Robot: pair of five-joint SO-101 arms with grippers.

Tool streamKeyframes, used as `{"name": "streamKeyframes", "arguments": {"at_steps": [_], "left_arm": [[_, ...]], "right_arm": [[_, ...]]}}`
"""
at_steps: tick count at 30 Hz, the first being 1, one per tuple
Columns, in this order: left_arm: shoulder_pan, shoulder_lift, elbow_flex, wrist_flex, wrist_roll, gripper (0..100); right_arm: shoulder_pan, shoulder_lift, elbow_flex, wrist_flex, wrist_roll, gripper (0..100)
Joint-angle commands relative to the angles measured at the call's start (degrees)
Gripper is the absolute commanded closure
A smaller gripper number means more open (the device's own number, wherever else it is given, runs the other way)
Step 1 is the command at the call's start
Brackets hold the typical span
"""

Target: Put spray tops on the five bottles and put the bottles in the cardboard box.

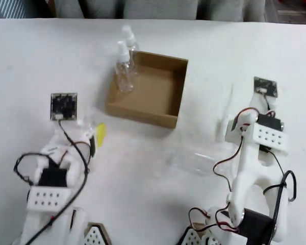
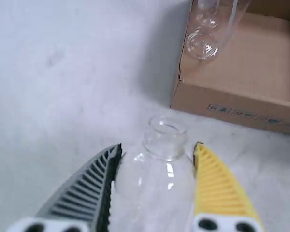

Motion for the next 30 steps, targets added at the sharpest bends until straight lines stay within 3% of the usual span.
{"name": "streamKeyframes", "arguments": {"at_steps": [1,10,13,16,22,30], "left_arm": [[-0.7,-10.2,1.9,-1.4,0.9,95],[-0.7,-24.8,8.5,-1.3,0.9,95],[-0.4,-25.9,9.3,-1.3,0.9,95],[-0.4,-25.9,9.5,-1.3,0.9,95],[-0.4,-25.9,10.2,-1.7,0.9,95],[-0.3,-26.0,10.8,-1.8,0.9,95]], "right_arm": [[0.7,-0.9,-7.7,4.4,0.4,94.6],[0.8,0.0,-13.3,3.3,0.4,94.4],[0.8,3.3,-14.0,2.8,0.4,89.4],[1.3,8.9,-16.2,2.7,0.4,85.2],[5.1,26.3,-26.8,2.0,0.5,86.5],[3.8,40.7,-36.8,3.4,0.4,86.5]]}}
